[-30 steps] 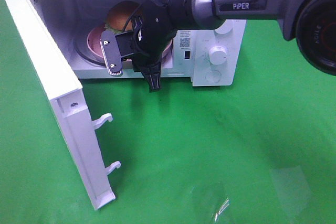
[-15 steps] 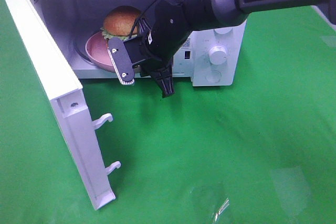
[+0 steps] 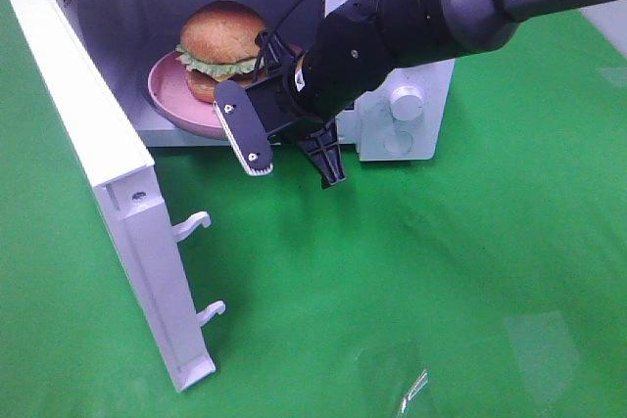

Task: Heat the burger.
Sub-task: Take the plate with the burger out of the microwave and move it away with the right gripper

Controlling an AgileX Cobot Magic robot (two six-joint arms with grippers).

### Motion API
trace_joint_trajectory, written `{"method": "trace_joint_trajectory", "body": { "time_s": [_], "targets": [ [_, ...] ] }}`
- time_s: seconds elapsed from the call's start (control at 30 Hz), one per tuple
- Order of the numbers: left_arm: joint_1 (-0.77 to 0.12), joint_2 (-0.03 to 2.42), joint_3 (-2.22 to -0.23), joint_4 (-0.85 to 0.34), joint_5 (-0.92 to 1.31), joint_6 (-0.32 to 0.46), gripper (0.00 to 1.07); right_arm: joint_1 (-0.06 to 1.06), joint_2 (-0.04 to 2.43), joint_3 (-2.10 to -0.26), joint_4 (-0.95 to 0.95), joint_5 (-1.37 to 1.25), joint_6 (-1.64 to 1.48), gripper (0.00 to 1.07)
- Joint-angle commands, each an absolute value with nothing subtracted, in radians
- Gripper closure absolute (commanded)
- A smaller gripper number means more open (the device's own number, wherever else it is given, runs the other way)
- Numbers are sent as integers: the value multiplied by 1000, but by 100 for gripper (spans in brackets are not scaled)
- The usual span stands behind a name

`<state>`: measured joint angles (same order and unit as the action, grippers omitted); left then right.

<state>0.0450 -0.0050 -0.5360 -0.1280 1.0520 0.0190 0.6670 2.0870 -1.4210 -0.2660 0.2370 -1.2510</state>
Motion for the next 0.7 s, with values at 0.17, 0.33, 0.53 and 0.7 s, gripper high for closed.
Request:
{"method": "trace_joint_trajectory", "body": {
  "time_s": [0.17,0.33,0.53,0.7],
  "targets": [
    [49,-20,-533,-129,1039,22,9,655,1984,-1297,-313,126,-1235,107],
    [49,-20,-533,-129,1039,22,9,655,1935,-1226,-313,86,-1235,107],
    [49,-20,-533,-129,1039,22,9,655,1879,-1144,-313,68,-1235,107],
    [49,-20,-533,-129,1039,22,9,655,1828,-1080,-316,42,-1235,107]
  ]
}}
